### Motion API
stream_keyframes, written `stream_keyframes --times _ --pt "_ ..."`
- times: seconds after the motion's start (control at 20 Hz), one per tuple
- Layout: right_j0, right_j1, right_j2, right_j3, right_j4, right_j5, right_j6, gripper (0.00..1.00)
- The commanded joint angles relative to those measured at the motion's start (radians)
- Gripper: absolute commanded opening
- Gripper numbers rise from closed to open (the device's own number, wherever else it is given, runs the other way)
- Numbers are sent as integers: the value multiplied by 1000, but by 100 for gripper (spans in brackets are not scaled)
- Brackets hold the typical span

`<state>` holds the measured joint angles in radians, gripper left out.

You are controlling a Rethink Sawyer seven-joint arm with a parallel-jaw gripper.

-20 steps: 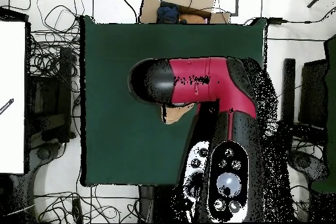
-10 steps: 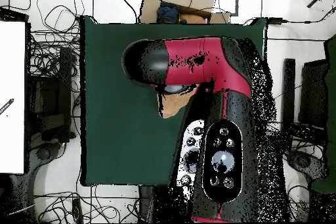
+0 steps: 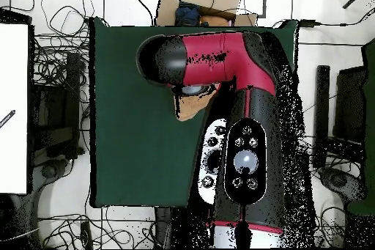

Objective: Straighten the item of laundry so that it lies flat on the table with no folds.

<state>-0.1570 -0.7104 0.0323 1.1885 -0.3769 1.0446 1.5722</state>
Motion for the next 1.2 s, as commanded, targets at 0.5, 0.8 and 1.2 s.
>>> stream_keyframes --times 0.5,0.8,1.2 --pt "-11 -78 79 147 71 18 -58 0" --pt "-22 -148 78 218 85 -3 -88 0" --pt "-38 -262 86 320 108 -5 -130 0"
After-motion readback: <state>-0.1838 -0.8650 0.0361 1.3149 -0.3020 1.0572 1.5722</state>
